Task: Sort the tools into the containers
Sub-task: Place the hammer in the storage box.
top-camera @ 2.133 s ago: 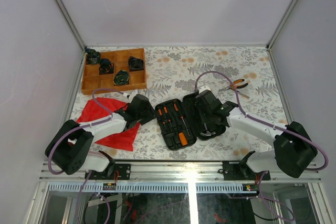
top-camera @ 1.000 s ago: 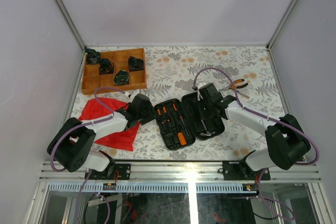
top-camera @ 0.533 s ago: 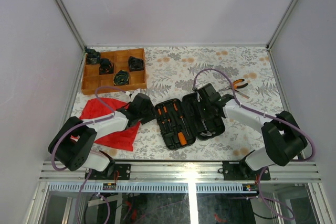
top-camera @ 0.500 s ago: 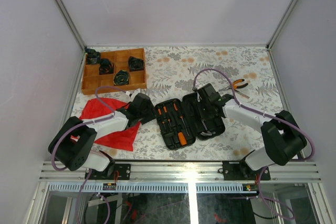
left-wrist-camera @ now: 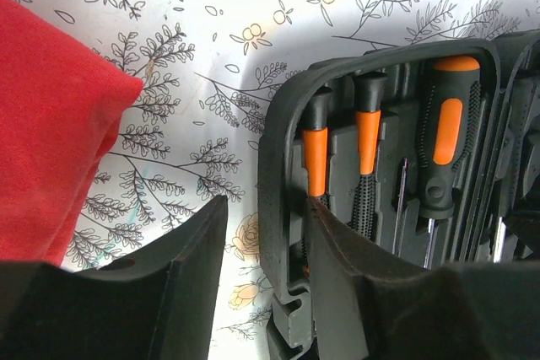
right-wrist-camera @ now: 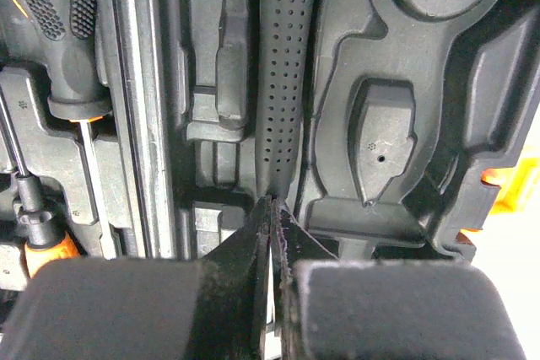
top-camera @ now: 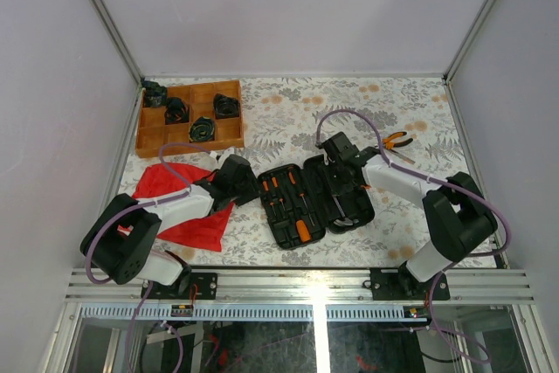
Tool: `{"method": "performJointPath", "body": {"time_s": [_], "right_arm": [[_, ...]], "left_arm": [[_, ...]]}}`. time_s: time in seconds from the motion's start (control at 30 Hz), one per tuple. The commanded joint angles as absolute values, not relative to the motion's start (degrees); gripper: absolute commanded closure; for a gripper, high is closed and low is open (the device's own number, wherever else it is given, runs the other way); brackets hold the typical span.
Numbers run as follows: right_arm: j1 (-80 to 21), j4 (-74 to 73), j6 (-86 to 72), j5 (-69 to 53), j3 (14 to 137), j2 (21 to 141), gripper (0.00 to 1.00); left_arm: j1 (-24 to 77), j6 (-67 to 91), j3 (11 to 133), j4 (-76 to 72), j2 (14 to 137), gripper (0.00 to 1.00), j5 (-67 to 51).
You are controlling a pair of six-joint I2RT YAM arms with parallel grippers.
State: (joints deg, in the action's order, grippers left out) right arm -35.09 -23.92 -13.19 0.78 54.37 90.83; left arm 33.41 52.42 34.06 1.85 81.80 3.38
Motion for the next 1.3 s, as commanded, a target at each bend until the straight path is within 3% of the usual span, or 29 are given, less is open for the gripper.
{"method": "performJointPath", "body": {"time_s": [0.0, 0.5, 0.67, 0.87, 1.13, 1.27], "right_arm": [[-35.42, -26.76, -13.1, -3.53, 54.77, 96.74, 1.0], [-36.38, -29.2, -16.37, -5.52, 54.48, 105.96, 0.99], [-36.39, -28.33, -17.31, -3.62, 54.15, 103.4, 0.99], [-36.39, -26.35, -17.89, 1.49, 54.89, 87.28, 0.78], [-35.54, -25.58, -19.12, 10.88, 53.87, 73.58, 0.65], [-29.7, -26.78, -21.17, 12.71, 51.51, 72.06, 0.58]], "left_arm": [[33.75, 50.81, 35.07, 1.13, 82.38, 0.61, 2.67], [33.79, 50.54, 35.16, 0.58, 82.79, 0.61, 2.24], [33.48, 49.79, 35.39, 0.83, 83.08, 0.61, 2.17], [30.89, 46.29, 37.54, 5.35, 83.76, 0.62, 2.68], [27.53, 42.21, 40.53, 8.89, 85.32, 0.61, 2.93], [25.32, 42.19, 41.78, 8.75, 86.4, 0.61, 1.88]]}}
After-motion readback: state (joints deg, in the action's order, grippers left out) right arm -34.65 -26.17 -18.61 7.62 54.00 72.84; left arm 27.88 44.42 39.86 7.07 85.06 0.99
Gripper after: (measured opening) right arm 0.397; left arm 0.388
